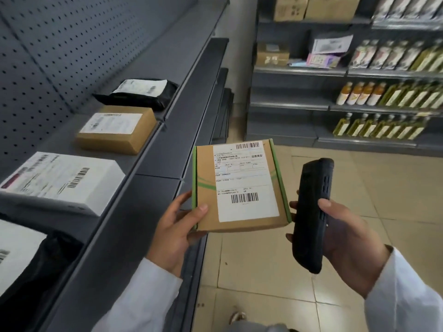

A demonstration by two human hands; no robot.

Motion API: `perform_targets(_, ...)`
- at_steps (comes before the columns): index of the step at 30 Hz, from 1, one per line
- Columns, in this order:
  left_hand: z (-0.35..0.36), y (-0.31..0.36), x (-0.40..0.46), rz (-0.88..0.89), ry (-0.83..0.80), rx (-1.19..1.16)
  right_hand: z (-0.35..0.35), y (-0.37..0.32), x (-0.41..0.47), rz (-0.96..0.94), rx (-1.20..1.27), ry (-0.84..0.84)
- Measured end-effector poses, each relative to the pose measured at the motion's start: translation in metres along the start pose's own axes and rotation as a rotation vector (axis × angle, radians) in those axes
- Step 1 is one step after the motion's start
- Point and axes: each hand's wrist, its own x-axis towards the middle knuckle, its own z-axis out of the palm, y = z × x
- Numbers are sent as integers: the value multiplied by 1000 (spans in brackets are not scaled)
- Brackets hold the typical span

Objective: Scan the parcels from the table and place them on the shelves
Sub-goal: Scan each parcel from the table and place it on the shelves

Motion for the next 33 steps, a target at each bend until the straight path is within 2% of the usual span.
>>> perform_targets(6,14,20,59,40,64,-7,11,-32,76,-71,-56,-28)
perform_targets(13,39,45,147,76,193,-8,7,-71,188,-34,-78,-101)
perform_targets(22,80,121,291,180,535,4,18,-157,368,49,-128,-235)
perform_targets(27,92,170,342,314,645,17,49,-193,445,32,-108,-267)
perform_targets(33,79,197,367,425,734,69,96,-225,503,-32,-131,-382)
